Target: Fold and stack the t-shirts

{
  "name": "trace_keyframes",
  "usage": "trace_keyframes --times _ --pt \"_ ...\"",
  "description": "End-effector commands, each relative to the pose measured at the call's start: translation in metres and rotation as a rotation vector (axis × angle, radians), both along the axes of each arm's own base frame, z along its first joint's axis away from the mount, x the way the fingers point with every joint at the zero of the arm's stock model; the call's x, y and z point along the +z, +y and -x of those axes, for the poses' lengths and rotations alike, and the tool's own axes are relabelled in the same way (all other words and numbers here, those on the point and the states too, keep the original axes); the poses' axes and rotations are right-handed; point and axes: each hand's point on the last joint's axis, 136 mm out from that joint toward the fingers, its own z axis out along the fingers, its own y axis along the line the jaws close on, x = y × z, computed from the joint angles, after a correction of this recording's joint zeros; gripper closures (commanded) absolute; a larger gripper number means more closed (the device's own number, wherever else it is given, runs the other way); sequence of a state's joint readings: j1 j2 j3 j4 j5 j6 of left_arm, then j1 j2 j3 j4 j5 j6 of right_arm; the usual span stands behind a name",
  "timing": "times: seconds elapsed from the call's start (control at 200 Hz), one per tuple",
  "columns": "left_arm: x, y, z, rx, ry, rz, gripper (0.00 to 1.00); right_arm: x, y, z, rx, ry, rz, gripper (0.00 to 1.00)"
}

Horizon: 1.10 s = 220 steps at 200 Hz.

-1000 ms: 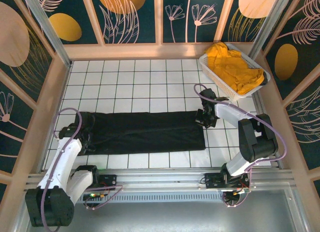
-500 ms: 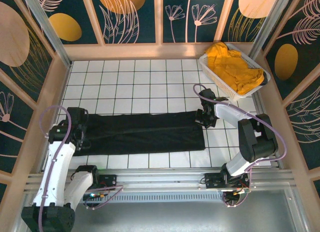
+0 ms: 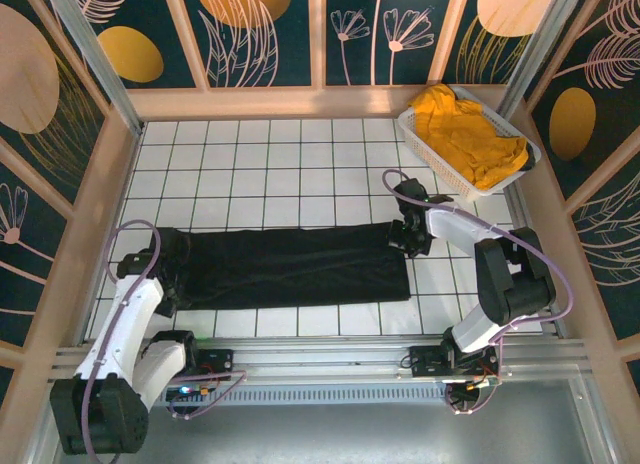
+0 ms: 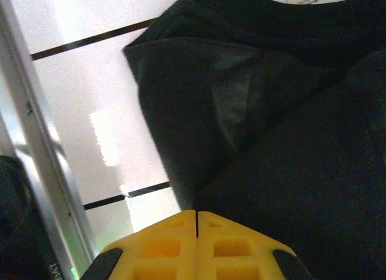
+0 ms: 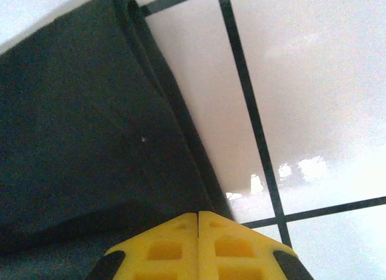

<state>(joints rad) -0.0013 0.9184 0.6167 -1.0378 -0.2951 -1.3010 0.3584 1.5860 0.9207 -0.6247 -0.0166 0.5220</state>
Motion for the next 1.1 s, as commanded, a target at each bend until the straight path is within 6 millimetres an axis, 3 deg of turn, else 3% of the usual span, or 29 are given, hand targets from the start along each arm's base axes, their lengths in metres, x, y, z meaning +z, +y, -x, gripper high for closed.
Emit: trace_keyframes --times 0.0,0.14,0.185,0.29,0.345,0.4,0.515,0.646,0.701,0.856,0.926,0.996,1.096 --pt "-0.001 -0.001 -0.01 -0.045 -0.019 -0.001 1.0 0.011 -0.003 0.009 0.014 0.001 0.045 0.97" --pt "0.001 0.0 -0.016 -0.07 -0.028 -0.012 1.0 0.026 -0.008 0.008 -0.004 -0.054 0.078 0.94" --pt "0.004 0.0 -0.021 -0.082 -0.04 -0.014 0.99 0.032 -0.008 0.006 -0.005 -0.079 0.073 0.88" --pt "0.012 -0.001 -0.03 -0.112 -0.06 -0.015 0.78 0.037 -0.009 0.004 -0.012 -0.099 0.077 0.71" --pt "0.018 -0.001 -0.035 -0.125 -0.069 -0.016 0.65 0.04 -0.009 0.001 -0.017 -0.11 0.077 0.67" --pt "0.028 -0.001 -0.042 -0.133 -0.085 -0.022 0.58 0.044 -0.006 -0.005 -0.02 -0.132 0.066 0.67" --pt "0.061 0.004 -0.069 -0.15 -0.168 -0.062 0.55 0.05 0.009 -0.02 -0.011 -0.161 0.006 0.69" --pt "0.083 0.003 -0.122 -0.218 -0.262 -0.084 0.5 0.042 0.045 -0.035 0.062 -0.148 -0.121 0.75" --pt "0.077 0.002 -0.141 -0.241 -0.256 -0.064 0.49 0.035 0.053 -0.038 0.081 -0.131 -0.13 0.77" --pt "0.033 0.009 -0.178 -0.305 -0.212 0.023 0.5 0.009 0.058 -0.042 0.09 -0.068 -0.131 0.8" --pt "0.013 0.022 -0.185 -0.322 -0.172 0.019 0.51 0.001 0.058 -0.047 0.08 -0.053 -0.131 0.81" --pt "-0.013 0.037 -0.179 -0.317 -0.083 0.015 0.53 -0.009 0.053 -0.05 0.062 -0.033 -0.11 0.81" --pt "-0.028 0.057 -0.19 -0.291 -0.074 0.024 0.58 -0.022 0.04 -0.053 0.022 0.015 -0.066 0.82"
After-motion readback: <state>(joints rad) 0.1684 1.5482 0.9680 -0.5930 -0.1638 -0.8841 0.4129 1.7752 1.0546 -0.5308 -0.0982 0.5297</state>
